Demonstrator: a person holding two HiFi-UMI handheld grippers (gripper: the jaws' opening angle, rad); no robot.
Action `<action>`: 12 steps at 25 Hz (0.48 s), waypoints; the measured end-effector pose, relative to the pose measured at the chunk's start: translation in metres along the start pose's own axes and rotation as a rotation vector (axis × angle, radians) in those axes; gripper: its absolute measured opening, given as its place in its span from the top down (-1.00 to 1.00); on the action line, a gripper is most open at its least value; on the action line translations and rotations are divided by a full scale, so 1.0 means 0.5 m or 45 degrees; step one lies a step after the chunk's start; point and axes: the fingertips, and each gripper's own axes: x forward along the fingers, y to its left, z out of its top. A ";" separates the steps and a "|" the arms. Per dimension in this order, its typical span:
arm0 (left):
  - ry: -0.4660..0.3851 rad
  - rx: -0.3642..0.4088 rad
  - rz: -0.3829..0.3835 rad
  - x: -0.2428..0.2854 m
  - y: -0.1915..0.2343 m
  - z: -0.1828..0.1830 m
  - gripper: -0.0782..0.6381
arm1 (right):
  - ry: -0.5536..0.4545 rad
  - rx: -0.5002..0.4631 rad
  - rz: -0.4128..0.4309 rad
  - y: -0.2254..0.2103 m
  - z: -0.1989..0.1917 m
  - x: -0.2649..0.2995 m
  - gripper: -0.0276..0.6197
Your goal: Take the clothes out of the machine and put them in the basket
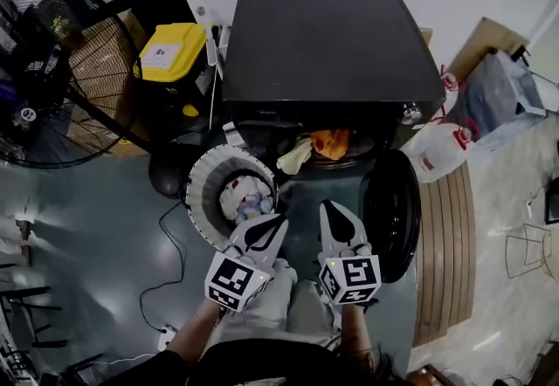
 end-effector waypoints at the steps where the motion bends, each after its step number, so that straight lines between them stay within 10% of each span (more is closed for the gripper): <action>1: 0.004 -0.012 0.003 0.021 0.016 -0.024 0.77 | 0.000 0.003 -0.010 -0.018 -0.023 0.021 0.82; 12: -0.061 -0.035 -0.025 0.257 0.114 -0.243 0.76 | -0.035 0.064 -0.061 -0.213 -0.279 0.241 0.64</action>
